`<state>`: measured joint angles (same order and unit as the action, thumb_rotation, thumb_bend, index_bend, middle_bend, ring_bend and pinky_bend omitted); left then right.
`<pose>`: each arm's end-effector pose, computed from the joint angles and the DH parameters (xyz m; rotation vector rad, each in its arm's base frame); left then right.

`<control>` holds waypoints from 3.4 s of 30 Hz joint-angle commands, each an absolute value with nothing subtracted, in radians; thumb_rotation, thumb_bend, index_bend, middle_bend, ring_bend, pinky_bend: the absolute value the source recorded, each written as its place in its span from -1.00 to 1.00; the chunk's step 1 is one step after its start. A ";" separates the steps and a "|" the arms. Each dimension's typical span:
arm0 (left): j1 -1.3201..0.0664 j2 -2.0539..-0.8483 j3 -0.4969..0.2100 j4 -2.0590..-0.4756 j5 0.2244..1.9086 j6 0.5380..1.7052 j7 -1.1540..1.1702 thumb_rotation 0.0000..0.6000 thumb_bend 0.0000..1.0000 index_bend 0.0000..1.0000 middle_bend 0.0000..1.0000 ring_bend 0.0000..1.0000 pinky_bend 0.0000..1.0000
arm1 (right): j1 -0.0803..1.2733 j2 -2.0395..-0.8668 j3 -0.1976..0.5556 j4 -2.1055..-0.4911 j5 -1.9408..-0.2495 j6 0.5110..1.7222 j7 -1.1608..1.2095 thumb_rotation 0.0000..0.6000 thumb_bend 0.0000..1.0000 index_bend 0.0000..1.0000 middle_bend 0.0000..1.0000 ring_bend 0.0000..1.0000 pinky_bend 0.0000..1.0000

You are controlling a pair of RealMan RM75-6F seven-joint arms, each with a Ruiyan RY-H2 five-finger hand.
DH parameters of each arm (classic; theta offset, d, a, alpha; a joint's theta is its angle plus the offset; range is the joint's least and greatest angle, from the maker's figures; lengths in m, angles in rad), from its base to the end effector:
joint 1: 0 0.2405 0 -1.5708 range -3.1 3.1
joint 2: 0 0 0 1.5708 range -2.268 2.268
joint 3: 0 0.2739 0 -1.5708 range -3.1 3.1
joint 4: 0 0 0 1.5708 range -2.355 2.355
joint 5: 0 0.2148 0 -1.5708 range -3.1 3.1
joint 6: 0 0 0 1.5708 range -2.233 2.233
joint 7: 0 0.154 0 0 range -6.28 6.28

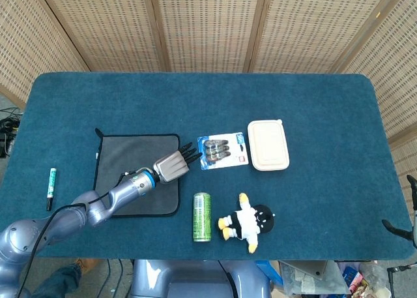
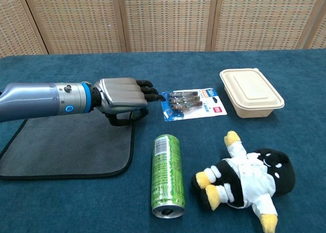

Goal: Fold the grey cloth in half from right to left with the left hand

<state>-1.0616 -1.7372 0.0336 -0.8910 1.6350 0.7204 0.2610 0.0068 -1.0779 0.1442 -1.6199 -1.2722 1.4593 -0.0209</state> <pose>-0.1270 0.4173 -0.0992 -2.4126 0.0284 -0.5535 -0.3692 -0.1809 0.2006 1.1186 -0.9496 0.7530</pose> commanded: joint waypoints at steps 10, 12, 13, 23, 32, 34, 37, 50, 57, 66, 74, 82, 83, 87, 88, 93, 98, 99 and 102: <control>-1.058 -1.737 0.038 -0.889 1.630 0.731 0.250 1.00 -0.01 0.27 -1.00 -1.00 -1.00 | 0.007 -1.079 0.144 -1.620 -1.273 1.459 -0.022 1.00 -1.00 -1.00 -1.00 -1.00 -1.00; -1.056 -1.735 0.039 -0.890 1.631 0.736 0.246 1.00 -0.01 0.28 -1.00 -1.00 -1.00 | 0.007 -1.078 0.143 -1.621 -1.273 1.458 -0.022 1.00 -1.00 -1.00 -1.00 -1.00 -1.00; -1.055 -1.734 0.039 -0.890 1.631 0.739 0.243 1.00 -0.01 0.28 -1.00 -1.00 -1.00 | 0.008 -1.079 0.143 -1.620 -1.273 1.458 -0.022 1.00 -1.00 -1.00 -1.00 -1.00 -1.00; -1.030 -1.687 0.064 -0.917 1.653 0.798 0.210 1.00 -0.01 0.28 -1.00 -1.00 -1.00 | 0.006 -1.077 0.142 -1.624 -1.277 1.461 -0.020 1.00 -1.00 -1.00 -1.00 -1.00 -1.00; -0.970 -1.608 0.116 -0.940 1.693 0.893 0.154 1.00 -0.01 0.28 -1.00 -1.00 -1.00 | 0.005 -1.076 0.139 -1.630 -1.284 1.465 -0.026 1.00 -1.00 -1.00 -1.00 -1.00 -1.00; -0.958 -1.596 0.125 -0.941 1.697 0.907 0.142 1.00 -0.01 0.28 -1.00 -1.00 -1.00 | 0.005 -1.076 0.138 -1.632 -1.286 1.467 -0.028 1.00 -1.00 -1.00 -1.00 -1.00 -1.00; -0.940 -1.581 0.139 -0.939 1.706 0.928 0.127 1.00 -0.01 0.28 -1.00 -1.00 -1.00 | 0.004 -1.076 0.137 -1.634 -1.288 1.469 -0.029 1.00 -1.00 -1.00 -1.00 -1.00 -1.00; -0.859 -1.538 0.184 -0.892 1.734 1.008 0.055 1.00 0.00 0.28 -1.00 -1.00 -1.00 | 0.004 -1.077 0.134 -1.640 -1.294 1.471 -0.035 1.00 -1.00 -1.00 -1.00 -1.00 -1.00; -0.828 -1.525 0.207 -0.852 1.751 1.032 0.039 1.00 -0.01 0.28 -1.00 -1.00 -1.00 | 0.006 -1.077 0.133 -1.639 -1.295 1.467 -0.034 1.00 -1.00 -1.00 -1.00 -1.00 -1.00; -0.794 -1.523 0.245 -0.782 1.776 1.031 0.001 1.00 -0.01 0.28 -1.00 -1.00 -1.00 | 0.006 -1.078 0.133 -1.640 -1.295 1.468 -0.037 1.00 -1.00 -1.00 -1.00 -1.00 -1.00; -0.773 -1.527 0.256 -0.729 1.788 1.044 -0.026 1.00 -0.01 0.28 -1.00 -1.00 -1.00 | 0.008 -1.080 0.132 -1.641 -1.294 1.466 -0.045 1.00 -1.00 -1.00 -1.00 -1.00 -1.00; -0.758 -1.513 0.268 -0.699 1.797 1.035 -0.021 1.00 -0.01 0.28 -1.00 -1.00 -1.00 | 0.007 -1.078 0.133 -1.640 -1.292 1.464 -0.037 1.00 -1.00 -1.00 -1.00 -1.00 -1.00; -0.756 -1.511 0.267 -0.698 1.796 1.035 -0.022 1.00 -0.01 0.28 -1.00 -1.00 -1.00 | 0.008 -1.078 0.133 -1.639 -1.291 1.463 -0.036 1.00 -1.00 -1.00 -1.00 -1.00 -1.00; -0.749 -1.503 0.265 -0.690 1.793 1.033 -0.027 1.00 -0.01 0.28 -1.00 -1.00 -1.00 | 0.010 -1.079 0.133 -1.636 -1.289 1.457 -0.035 1.00 -1.00 -1.00 -1.00 -1.00 -1.00; -0.749 -1.501 0.265 -0.687 1.793 1.032 -0.028 1.00 -0.01 0.28 -1.00 -1.00 -1.00 | 0.011 -1.080 0.133 -1.636 -1.289 1.456 -0.036 1.00 -1.00 -1.00 -1.00 -1.00 -1.00; -0.745 -1.500 0.264 -0.671 1.795 1.028 -0.033 1.00 -0.01 0.28 -1.00 -1.00 -1.00 | 0.011 -1.081 0.133 -1.636 -1.289 1.457 -0.038 1.00 -1.00 -1.00 -1.00 -1.00 -1.00; -0.742 -1.506 0.267 -0.655 1.802 1.029 -0.034 1.00 -0.01 0.28 -1.00 -1.00 -1.00 | 0.010 -1.080 0.132 -1.639 -1.290 1.460 -0.039 1.00 -1.00 -1.00 -1.00 -1.00 -1.00; -0.741 -1.508 0.268 -0.653 1.802 1.028 -0.034 1.00 -0.01 0.28 -1.00 -1.00 -1.00 | 0.010 -1.080 0.132 -1.639 -1.290 1.461 -0.040 1.00 -1.00 -1.00 -1.00 -1.00 -1.00; -0.736 -1.512 0.269 -0.642 1.803 1.026 -0.033 1.00 0.00 0.28 -1.00 -1.00 -1.00 | 0.009 -1.080 0.131 -1.640 -1.291 1.461 -0.041 1.00 -1.00 -1.00 -1.00 -1.00 -1.00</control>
